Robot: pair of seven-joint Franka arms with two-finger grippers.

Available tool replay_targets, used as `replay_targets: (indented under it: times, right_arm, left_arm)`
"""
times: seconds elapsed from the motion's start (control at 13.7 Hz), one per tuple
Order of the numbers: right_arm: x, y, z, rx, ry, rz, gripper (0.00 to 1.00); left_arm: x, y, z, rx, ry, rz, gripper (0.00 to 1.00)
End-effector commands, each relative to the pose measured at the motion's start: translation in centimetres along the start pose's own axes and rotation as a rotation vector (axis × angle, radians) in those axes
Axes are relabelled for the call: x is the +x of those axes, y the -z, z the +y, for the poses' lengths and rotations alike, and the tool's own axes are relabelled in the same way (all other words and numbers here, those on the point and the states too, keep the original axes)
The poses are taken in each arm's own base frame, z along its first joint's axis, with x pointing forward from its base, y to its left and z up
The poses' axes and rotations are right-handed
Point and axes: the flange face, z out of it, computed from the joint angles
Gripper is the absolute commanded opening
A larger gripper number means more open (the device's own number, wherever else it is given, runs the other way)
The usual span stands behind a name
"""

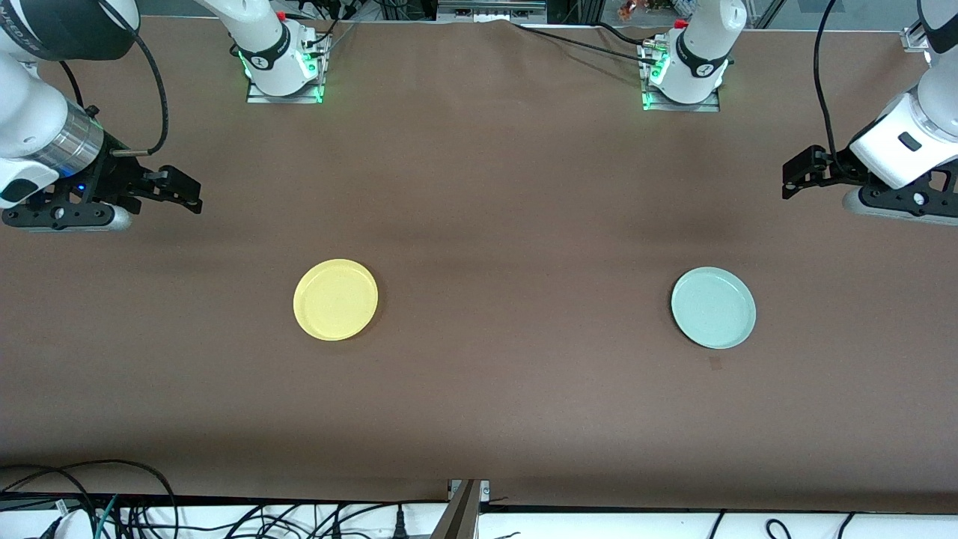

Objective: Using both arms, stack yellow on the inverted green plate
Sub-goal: 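Move the left gripper down to the rim of the green plate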

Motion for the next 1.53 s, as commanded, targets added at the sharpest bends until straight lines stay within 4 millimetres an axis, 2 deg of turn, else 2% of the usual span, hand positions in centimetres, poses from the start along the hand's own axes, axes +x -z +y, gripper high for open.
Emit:
replay_targets:
  times: [0.0,0.29,0.51,0.73,0.88,0.95,1.02,1.24,1.39,1.46]
  right_arm:
    - [-0.6,1.4,0.8,-0.015,-0.003,0.005,1.00]
    - [-0.3,1.7,0.9,-0.002,-0.012,0.016,1.00]
    - [-0.3,1.8,2.6,-0.005,-0.030,0.013,1.00]
    - [-0.3,2.0,2.6,-0.006,-0.028,0.016,1.00]
    - [-0.2,2.6,2.6,-0.003,-0.023,0.028,1.00]
    - [-0.2,2.8,3.0,-0.005,-0.029,0.030,1.00]
    - [-0.3,3.1,3.8,-0.008,-0.040,0.029,1.00]
    - [-0.4,4.8,4.1,-0.003,-0.053,0.032,1.00]
    - [-0.4,5.4,4.4,-0.012,-0.041,0.045,1.00]
    - [-0.4,5.5,4.4,-0.013,-0.036,0.048,1.00]
  left_arm:
    - [1.0,0.7,-0.5,-0.002,-0.031,-0.017,1.00]
    - [1.1,0.6,-0.6,-0.006,-0.027,-0.018,1.00]
    - [1.3,-0.4,-1.0,-0.018,-0.021,-0.045,1.00]
    - [2.6,-3.8,-2.8,-0.026,-0.006,-0.112,1.00]
    - [4.8,-9.4,-5.2,-0.046,-0.047,-0.188,1.00]
    - [6.3,-12.9,-5.7,-0.065,-0.094,-0.213,1.00]
    - [8.1,-15.6,-6.8,-0.069,-0.136,-0.195,1.00]
    - [11.8,-21.6,-9.8,-0.058,-0.252,-0.073,1.00]
    - [12.9,-27.1,-11.2,-0.062,-0.354,-0.047,1.00]
    - [13.2,-29.0,-11.4,-0.066,-0.419,-0.044,1.00]
